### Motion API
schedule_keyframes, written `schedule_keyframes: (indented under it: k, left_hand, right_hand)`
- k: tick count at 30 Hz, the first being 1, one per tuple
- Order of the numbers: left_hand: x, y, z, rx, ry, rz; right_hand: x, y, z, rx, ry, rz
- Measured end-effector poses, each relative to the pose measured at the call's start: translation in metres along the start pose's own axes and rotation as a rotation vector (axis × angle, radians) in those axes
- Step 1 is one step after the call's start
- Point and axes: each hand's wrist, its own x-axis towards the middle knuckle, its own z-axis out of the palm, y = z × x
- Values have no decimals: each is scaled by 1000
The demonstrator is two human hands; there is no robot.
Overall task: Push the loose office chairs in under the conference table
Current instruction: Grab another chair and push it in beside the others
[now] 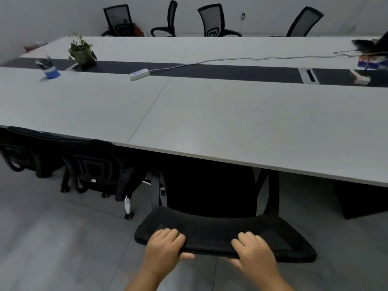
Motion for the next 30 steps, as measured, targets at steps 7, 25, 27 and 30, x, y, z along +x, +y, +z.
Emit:
schedule_keyframes:
  k: [7,25,27,30]
  left_hand:
    - [33,-57,13,11,-12,31]
    - [137,-145,64,-3,177,170]
    - [154,-146,70,3,202,172]
    - [164,-147,78,27,221,217]
  right_hand:
    - [53,-9,18,-86,76,11]
    - [171,11,41,-220,117,71]
    - [182,23,41,-216,168,82]
    - [187,29,43,-224,231,88]
